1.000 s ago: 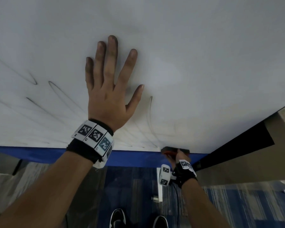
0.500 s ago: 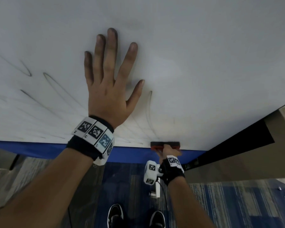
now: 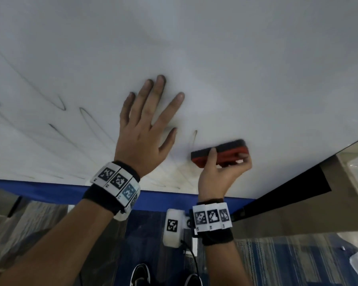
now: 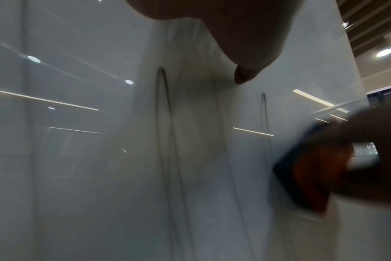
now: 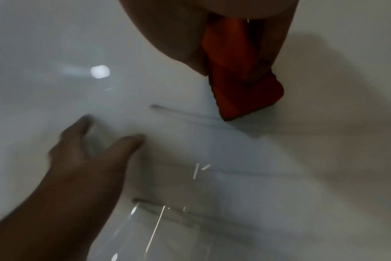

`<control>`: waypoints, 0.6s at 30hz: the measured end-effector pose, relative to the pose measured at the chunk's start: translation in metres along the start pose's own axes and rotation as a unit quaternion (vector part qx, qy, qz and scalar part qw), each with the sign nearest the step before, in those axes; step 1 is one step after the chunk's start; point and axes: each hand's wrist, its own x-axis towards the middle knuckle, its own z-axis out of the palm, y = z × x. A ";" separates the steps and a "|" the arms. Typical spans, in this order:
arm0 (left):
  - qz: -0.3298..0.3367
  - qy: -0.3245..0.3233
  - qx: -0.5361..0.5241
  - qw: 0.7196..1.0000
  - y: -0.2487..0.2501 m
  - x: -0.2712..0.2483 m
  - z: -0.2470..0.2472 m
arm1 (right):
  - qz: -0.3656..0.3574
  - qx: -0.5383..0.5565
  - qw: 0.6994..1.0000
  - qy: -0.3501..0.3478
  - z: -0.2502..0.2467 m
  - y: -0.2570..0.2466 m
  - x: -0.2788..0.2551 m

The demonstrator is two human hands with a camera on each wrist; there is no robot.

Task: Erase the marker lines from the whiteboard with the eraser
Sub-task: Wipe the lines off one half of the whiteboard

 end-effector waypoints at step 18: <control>-0.144 0.099 0.003 0.985 -0.097 0.023 -0.061 | -0.212 -0.142 0.965 -0.056 0.053 -0.008 -0.047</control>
